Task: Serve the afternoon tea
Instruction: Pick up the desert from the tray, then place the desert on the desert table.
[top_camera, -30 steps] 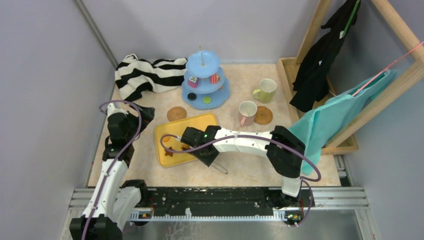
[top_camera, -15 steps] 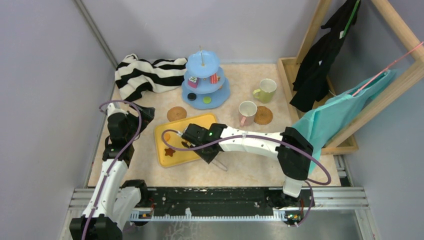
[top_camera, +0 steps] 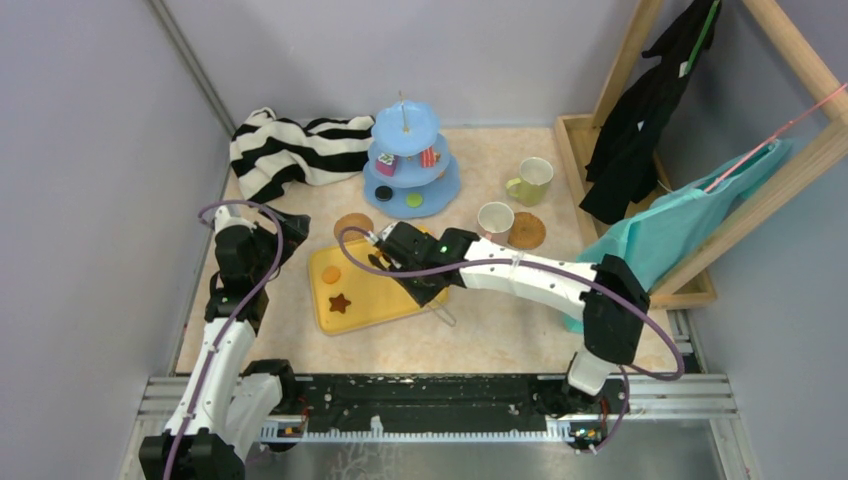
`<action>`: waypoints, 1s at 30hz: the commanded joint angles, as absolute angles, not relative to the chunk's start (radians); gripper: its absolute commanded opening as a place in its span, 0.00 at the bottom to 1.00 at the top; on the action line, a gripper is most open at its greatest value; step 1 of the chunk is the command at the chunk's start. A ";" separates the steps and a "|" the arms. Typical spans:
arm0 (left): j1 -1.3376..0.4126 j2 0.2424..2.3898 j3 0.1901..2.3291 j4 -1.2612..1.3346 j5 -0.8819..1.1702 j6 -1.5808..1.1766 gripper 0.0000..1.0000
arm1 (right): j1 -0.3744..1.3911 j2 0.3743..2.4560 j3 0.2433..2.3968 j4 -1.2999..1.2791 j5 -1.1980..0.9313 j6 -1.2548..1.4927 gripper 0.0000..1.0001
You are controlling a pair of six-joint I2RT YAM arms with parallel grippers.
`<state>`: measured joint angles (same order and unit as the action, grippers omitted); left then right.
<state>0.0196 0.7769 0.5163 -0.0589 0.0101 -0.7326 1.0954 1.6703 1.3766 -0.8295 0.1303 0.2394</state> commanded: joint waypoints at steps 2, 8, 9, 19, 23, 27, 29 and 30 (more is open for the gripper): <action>0.026 0.770 0.509 -0.021 0.025 -0.732 0.99 | 1.056 1.566 1.483 -0.785 0.137 0.255 0.00; 0.025 0.769 0.508 -0.021 0.025 -0.733 0.99 | 1.003 1.540 1.592 -0.804 0.155 0.250 0.00; 0.025 0.769 0.509 -0.021 0.026 -0.733 0.99 | 0.988 1.534 1.607 -0.804 0.157 0.250 0.00; 0.027 0.769 0.508 -0.017 0.032 -0.735 0.99 | 0.813 1.540 1.736 -0.773 0.139 0.246 0.00; 0.028 0.771 0.508 -0.015 0.037 -0.735 0.99 | 0.734 1.568 1.780 -0.759 0.129 0.241 0.00; 0.030 0.771 0.508 -0.011 0.042 -0.735 0.99 | 0.682 1.611 1.835 -0.760 0.125 0.231 0.00; 0.029 0.770 0.507 -0.011 0.044 -0.735 0.99 | 0.662 1.639 1.868 -0.767 0.121 0.227 0.00; 0.030 0.771 0.506 -0.010 0.045 -0.735 0.99 | 0.655 1.644 1.889 -0.770 0.121 0.226 0.00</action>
<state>0.0238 0.7769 0.5163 -0.0570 0.0273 -0.7326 0.6827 1.6142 1.7916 -0.8108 0.1299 0.2424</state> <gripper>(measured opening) 0.989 0.254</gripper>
